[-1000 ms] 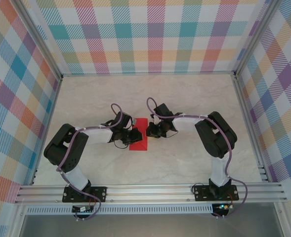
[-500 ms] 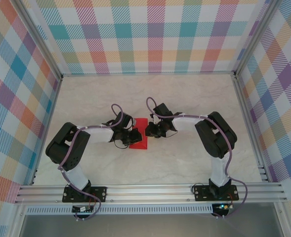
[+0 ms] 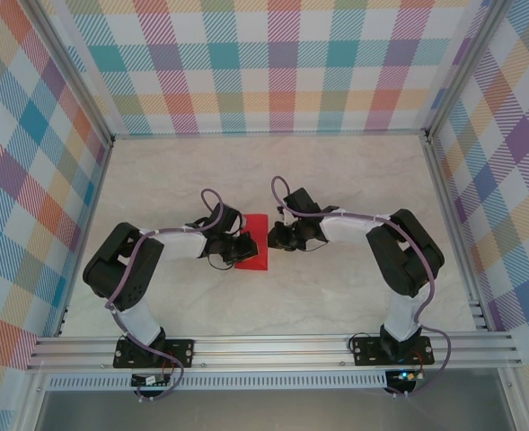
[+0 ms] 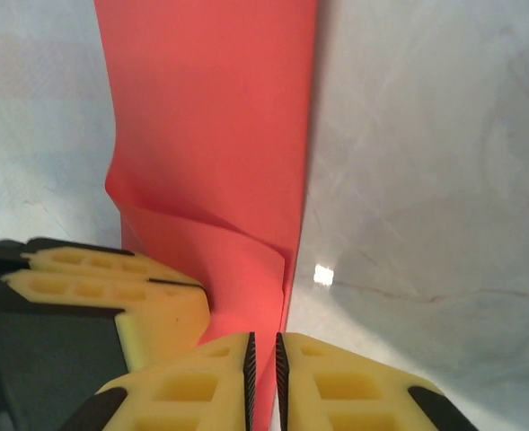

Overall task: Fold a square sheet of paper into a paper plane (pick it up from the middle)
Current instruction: Fold the triangle a second time at the center of the table.

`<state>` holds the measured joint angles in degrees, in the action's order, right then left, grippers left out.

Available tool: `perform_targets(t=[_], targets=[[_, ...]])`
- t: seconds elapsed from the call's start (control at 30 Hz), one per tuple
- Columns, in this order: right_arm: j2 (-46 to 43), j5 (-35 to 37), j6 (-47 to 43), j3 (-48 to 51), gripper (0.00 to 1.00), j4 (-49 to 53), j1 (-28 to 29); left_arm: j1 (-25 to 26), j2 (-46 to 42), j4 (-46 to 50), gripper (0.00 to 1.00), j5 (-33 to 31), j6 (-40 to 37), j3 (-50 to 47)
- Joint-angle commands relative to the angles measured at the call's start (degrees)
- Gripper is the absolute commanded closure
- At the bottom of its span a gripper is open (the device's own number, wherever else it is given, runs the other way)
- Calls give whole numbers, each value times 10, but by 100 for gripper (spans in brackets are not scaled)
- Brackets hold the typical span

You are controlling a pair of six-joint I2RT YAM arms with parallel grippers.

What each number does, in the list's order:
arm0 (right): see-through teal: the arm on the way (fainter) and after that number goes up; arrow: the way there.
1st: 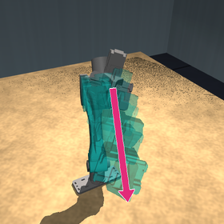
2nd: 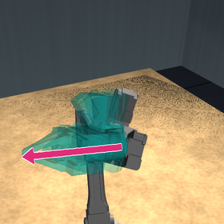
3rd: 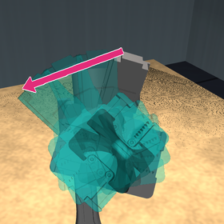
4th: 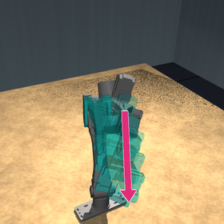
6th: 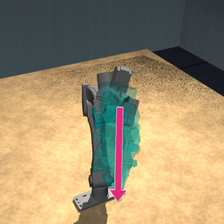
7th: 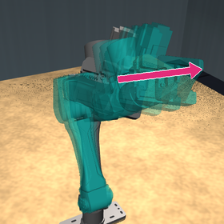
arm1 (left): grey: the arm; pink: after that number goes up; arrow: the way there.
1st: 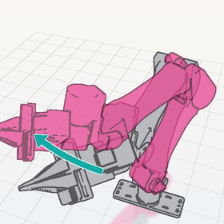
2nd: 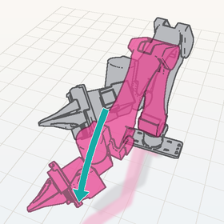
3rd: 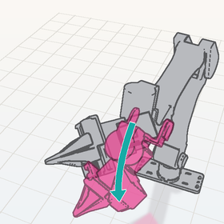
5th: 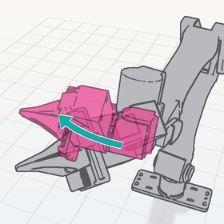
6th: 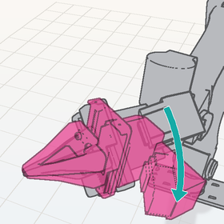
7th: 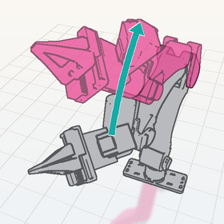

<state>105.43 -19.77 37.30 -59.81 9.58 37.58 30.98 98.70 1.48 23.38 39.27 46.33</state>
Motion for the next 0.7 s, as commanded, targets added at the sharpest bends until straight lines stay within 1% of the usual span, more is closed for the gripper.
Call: perform_targets(t=[0.0, 0.23, 0.67], targets=[[-24, -32, 11, 13, 85, -2, 11, -3, 12, 20, 89, -22, 5, 5], [-20, -59, 27, 29, 89, -14, 27, -3, 14, 17, 91, -19, 5, 3], [-2, -69, 29, 28, 90, -20, 41, -3, 15, 15, 91, -21, 9, -1]])
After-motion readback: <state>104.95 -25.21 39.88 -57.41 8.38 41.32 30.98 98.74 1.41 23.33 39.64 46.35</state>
